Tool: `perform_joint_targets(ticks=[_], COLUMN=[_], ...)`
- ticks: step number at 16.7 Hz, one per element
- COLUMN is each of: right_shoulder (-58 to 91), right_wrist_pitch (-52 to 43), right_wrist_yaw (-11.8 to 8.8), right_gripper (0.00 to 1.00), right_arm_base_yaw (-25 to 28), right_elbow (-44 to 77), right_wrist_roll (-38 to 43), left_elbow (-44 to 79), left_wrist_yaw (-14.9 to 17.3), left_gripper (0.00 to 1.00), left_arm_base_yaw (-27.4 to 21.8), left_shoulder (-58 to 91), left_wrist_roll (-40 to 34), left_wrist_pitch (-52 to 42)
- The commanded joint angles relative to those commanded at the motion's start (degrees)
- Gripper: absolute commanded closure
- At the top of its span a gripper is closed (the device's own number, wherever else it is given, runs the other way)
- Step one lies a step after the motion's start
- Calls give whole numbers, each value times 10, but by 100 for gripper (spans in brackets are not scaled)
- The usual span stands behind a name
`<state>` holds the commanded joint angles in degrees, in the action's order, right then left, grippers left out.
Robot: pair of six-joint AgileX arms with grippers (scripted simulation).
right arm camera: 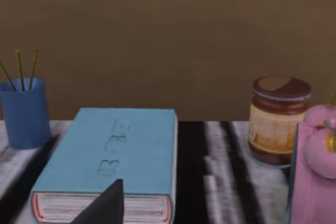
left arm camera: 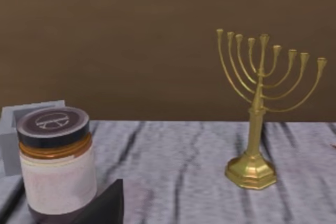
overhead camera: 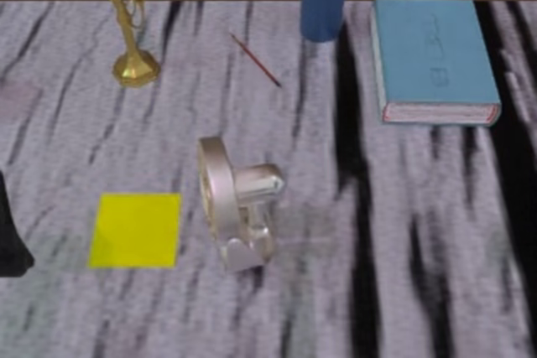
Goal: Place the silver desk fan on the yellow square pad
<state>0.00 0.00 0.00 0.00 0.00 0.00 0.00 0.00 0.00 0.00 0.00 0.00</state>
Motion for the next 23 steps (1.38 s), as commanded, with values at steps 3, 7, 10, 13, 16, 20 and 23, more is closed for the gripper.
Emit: perform_joint_targets(ticks=[3,7,10,13,16,20,23], right_shoulder=[0,0,0,0,0,0,0], right_wrist_pitch=[0,0,0,0,0,0,0], right_wrist_yaw=[0,0,0,0,0,0,0], right_gripper=[0,0,0,0,0,0,0], right_arm_base_yaw=[0,0,0,0,0,0,0], right_elbow=[0,0,0,0,0,0,0], right_wrist_roll=[0,0,0,0,0,0,0], left_elbow=[5,85,195,334,489,699,842], left_wrist_yaw=[1,7,10,10,9,5,3], left_gripper=[0,0,0,0,0,0,0], left_arm_base_yaw=[-3,-35,-73,-119,-168,-231,-271], left_shoulder=[6,89,213,373,549,783,937], left_wrist_roll=[-3,-41,-91,-154,-223,-315,-376], left_wrist_pitch=[-5,-72,-161,-273,-398,-558,-660])
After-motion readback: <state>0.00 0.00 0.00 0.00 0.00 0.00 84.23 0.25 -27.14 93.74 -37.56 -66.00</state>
